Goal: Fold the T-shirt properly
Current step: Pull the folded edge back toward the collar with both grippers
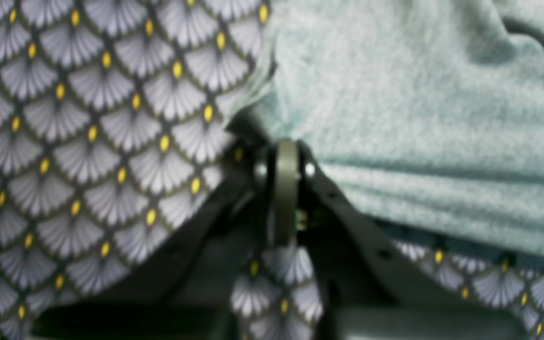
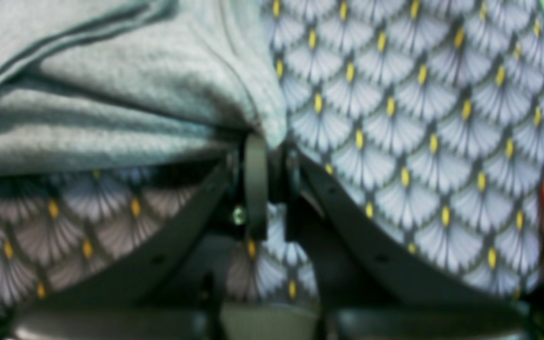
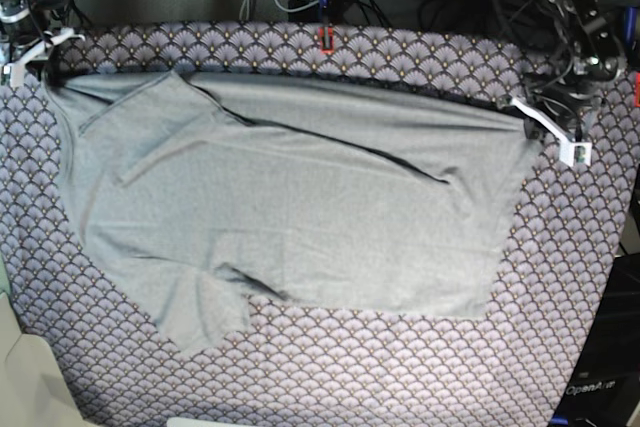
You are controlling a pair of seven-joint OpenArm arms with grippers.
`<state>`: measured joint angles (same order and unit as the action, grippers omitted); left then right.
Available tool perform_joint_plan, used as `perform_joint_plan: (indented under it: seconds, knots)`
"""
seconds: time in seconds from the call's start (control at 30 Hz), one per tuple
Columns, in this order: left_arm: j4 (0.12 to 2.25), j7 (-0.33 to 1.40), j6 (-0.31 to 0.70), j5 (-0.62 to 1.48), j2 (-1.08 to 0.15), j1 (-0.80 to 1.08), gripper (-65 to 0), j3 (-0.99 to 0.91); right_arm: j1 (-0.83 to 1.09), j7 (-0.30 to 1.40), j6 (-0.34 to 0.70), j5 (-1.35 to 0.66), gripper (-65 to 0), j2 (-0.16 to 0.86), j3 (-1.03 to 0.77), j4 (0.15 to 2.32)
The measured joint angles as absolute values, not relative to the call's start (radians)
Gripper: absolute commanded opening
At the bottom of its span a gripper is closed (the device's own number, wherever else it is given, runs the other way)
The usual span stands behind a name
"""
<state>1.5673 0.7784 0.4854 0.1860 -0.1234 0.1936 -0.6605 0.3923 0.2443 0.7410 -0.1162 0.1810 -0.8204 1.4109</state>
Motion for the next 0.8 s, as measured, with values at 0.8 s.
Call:
perform_joint_plan:
  seconds: [0.8]
  knots:
    - [1.600, 0.752, 0.476, 0.188, -0.083, 0.324, -65.0, -0.713, 0.458, 0.134, 0.734, -0.109, -65.0, 0.130, -0.826, 1.406]
